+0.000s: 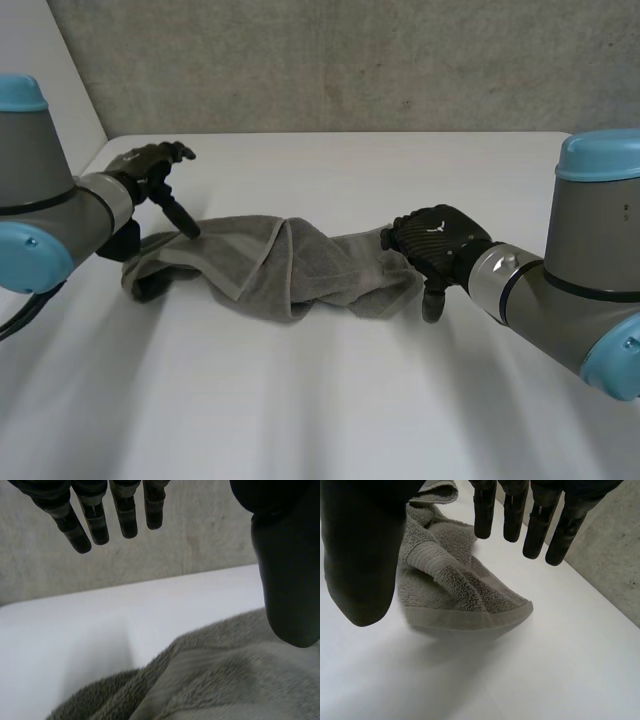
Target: Fold the towel.
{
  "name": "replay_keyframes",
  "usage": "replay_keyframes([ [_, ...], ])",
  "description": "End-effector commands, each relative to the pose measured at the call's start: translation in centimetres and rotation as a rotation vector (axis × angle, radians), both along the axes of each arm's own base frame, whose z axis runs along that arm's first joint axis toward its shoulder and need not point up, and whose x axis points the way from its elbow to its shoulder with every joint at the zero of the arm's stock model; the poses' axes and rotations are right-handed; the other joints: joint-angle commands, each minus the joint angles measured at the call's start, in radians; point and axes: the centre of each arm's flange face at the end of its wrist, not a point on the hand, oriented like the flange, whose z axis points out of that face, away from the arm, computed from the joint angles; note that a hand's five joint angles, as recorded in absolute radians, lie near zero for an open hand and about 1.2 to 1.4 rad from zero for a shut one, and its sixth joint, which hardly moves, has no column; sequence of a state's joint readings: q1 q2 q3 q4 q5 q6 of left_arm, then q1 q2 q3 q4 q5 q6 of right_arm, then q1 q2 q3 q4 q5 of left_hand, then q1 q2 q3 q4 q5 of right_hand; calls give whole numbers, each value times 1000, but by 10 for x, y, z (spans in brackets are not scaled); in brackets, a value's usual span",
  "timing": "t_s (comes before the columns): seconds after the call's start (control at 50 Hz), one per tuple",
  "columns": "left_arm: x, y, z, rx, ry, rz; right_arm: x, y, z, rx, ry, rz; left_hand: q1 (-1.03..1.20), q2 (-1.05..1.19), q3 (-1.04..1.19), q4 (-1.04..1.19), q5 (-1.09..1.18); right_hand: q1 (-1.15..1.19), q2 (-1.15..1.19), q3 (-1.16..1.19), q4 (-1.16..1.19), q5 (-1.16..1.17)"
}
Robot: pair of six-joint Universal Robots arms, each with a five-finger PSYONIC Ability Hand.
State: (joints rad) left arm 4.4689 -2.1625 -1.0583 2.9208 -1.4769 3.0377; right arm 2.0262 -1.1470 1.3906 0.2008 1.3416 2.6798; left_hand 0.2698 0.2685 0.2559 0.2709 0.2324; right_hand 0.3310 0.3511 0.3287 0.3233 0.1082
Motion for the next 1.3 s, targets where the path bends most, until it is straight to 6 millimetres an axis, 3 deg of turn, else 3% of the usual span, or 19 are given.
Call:
replay_keyframes([
  [0.02,-21,37,22,-34,-3,-86,1,0,-7,15,8,3,-68,-67,-54,-69,-205,-73,-93,-70,-65,-25],
  [0.16,-51,69,7,-51,-172,-232,4,4,-11,20,24,-4,-39,-37,-25,-40,-176,-67,-87,-65,-59,-19],
  [0.2,-57,79,-10,-56,-302,-291,5,5,-12,17,28,-6,-18,-17,-4,-19,-155,-55,-75,-53,-48,-7],
  [0.32,-63,86,-36,-52,-474,-307,12,11,-16,-10,32,-2,93,95,107,92,-44,82,62,85,90,130],
  [0.38,-62,83,-50,-30,-532,-276,14,14,-19,-14,37,10,143,145,157,142,6,238,218,240,245,286],
  [0.46,-62,76,-66,-29,-554,-240,16,15,-30,-2,65,23,143,145,157,142,6,250,230,252,258,298],
  [0.56,-67,67,-70,-86,-534,-222,21,12,-52,-1,97,50,135,136,148,133,-3,171,151,173,179,219],
  [0.72,-70,55,-73,-172,-500,-187,29,0,-71,-78,58,39,132,133,145,130,-6,133,113,135,141,181],
  [1.0,-69,47,-93,-160,-506,-180,37,-11,-79,-205,-13,33,181,183,195,180,44,156,136,158,164,204],
  [1.1,-68,45,-95,-155,-506,-175,39,-12,-86,-207,-8,37,305,306,319,304,168,180,160,182,187,228],
  [1.18,-63,41,-93,-154,-505,-146,39,-13,-92,-214,3,41,591,593,605,590,454,212,192,214,220,260],
  [1.3,-55,32,-90,-175,-515,-66,41,-16,-96,-242,4,41,786,787,800,785,649,303,283,305,311,351],
])
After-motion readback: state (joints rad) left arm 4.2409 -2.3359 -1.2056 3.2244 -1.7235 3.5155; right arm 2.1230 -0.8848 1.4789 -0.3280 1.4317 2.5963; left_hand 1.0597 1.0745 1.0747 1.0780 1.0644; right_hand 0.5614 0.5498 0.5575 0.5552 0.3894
